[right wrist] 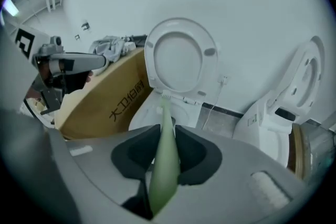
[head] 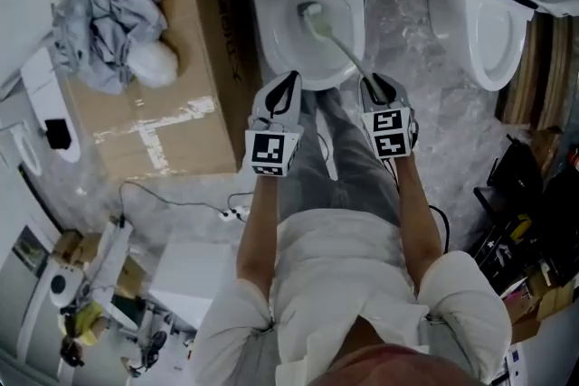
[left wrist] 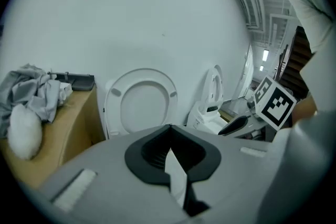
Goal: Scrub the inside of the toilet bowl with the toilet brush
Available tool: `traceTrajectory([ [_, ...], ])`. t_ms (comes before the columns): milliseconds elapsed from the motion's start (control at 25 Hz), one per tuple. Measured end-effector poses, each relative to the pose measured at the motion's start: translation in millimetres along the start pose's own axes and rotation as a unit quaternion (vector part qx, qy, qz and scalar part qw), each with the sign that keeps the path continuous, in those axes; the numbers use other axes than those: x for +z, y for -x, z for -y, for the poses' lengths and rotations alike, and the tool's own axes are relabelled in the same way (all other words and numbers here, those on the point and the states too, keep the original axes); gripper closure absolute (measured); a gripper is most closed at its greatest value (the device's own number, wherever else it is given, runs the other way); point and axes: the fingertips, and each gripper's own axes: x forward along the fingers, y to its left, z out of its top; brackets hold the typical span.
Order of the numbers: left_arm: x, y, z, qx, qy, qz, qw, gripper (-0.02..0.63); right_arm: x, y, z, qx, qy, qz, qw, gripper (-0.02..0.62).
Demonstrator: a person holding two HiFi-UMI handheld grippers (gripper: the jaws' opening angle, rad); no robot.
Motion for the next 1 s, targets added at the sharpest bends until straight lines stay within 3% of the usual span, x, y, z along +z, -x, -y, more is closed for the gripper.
traceTrajectory([
  [200, 61, 30, 12, -0.002, -0.012, 0.030, 0.9995, 0.588, 56, 69, 4, -0.003, -0.012, 0.082, 0.997, 0.502],
  [480, 146, 59, 27, -0.001, -0.022, 0.074, 0.9970, 0.588, 126, 154, 11, -0.011, -0.014, 0.193, 0.981, 0.502],
  [760, 198, 81, 41, 0.002, -0.060, 0.098, 0.9934, 0.588, 171, 205, 16, -0.013, 0.017, 0.262, 0.965, 0.503],
  [1000, 217, 92, 51, 0.012, -0.075, 0.127, 0.9889, 0.588, 194, 233, 15, -0.008, 0.044, 0.298, 0.954, 0.503],
])
